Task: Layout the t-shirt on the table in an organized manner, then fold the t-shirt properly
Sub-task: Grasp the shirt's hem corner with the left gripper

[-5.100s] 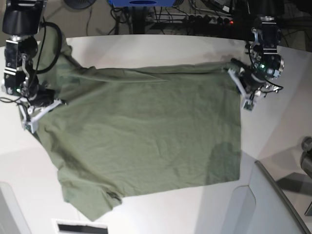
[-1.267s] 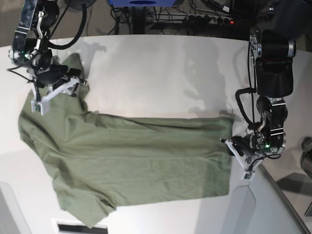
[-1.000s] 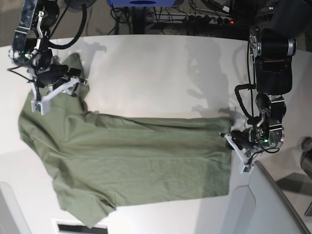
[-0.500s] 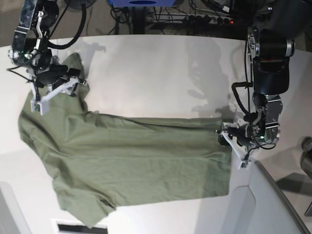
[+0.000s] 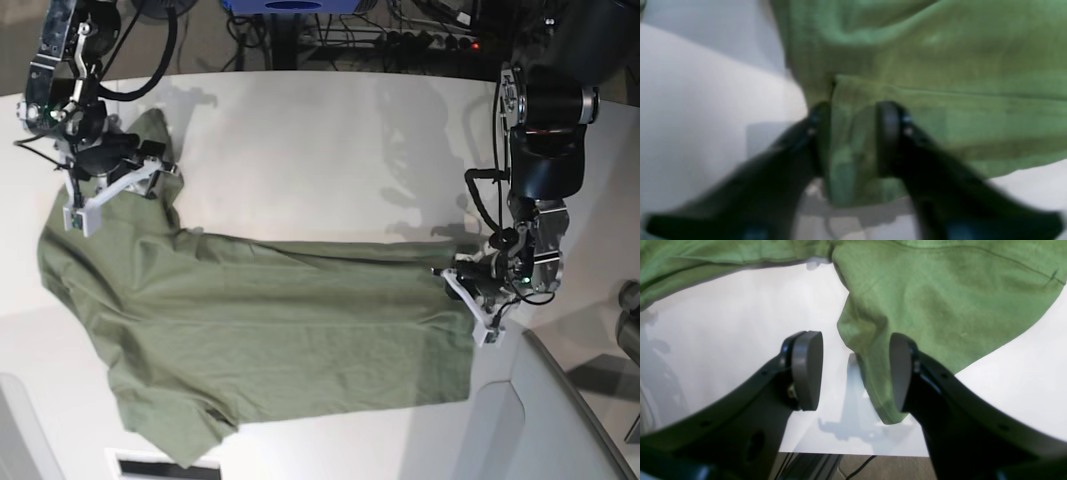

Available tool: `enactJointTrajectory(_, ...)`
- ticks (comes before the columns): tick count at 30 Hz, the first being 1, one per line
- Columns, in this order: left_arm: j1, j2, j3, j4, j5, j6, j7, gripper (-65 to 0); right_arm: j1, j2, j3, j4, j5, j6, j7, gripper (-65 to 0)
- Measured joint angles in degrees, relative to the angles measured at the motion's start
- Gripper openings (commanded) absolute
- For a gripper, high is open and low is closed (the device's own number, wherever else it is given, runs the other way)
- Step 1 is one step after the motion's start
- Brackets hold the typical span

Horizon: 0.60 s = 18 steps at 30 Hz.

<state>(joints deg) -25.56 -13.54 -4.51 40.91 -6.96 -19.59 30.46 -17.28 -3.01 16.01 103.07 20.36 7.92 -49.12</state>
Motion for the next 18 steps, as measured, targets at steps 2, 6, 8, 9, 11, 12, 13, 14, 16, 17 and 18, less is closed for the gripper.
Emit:
enactJointTrajectory(2,-0.02,-0.04,0.0,-0.09,0.04,0.04,-0.26,-58.6,0.0,0.0,0.0,0.0,0.0,0.0,0.0,-34.4)
enactJointTrajectory(6,-0.02,-0.11,0.0,-0.15,0.02,0.02,-0.26,-61.2,-0.02,0.0,0.0,0.0,0.0,0.0,0.0,-34.4)
enactJointTrajectory(8,0.0,-0.13,0.0,-0.15,0.02,0.02,-0.26,-62.0,-0.02,0.0,0.0,0.0,0.0,0.0,0.0,-34.4)
enactJointTrajectory(9,-0.02,-0.11,0.0,-0.15,0.02,0.04,-0.26,-64.2,-0.02,0.0,0.0,0.0,0.0,0.0,0.0,-34.4)
enactJointTrajectory(11,0.0,-0.13,0.0,-0.15,0.02,0.04,-0.26,-65.0,-0.02,0.0,0.0,0.0,0.0,0.0,0.0,-34.4)
enactJointTrajectory(12,-0.02,-0.13,0.0,-0.15,0.02,0.04,-0.26,-65.0,-0.02,0.0,0.0,0.0,0.0,0.0,0.0,-34.4)
enactJointTrajectory(13,0.0,-0.13,0.0,-0.15,0.02,0.04,-0.26,-65.0,-0.02,0.0,0.0,0.0,0.0,0.0,0.0,-34.4)
enactJointTrajectory(14,-0.02,-0.11,0.0,-0.15,0.02,0.04,-0.26,-65.0,-0.02,0.0,0.0,0.0,0.0,0.0,0.0,-34.4)
enactJointTrajectory(16,0.0,-0.13,0.0,-0.15,0.02,0.04,-0.26,-65.0,-0.02,0.0,0.0,0.0,0.0,0.0,0.0,-34.4)
enactJointTrajectory(17,0.0,-0.11,0.0,-0.13,0.02,0.04,-0.26,-65.0,-0.02,0.0,0.0,0.0,0.0,0.0,0.0,-34.4)
enactJointTrajectory(18,0.0,-0.11,0.0,-0.02,0.02,0.04,-0.26,-65.0,-0.02,0.0,0.0,0.0,0.0,0.0,0.0,-34.4)
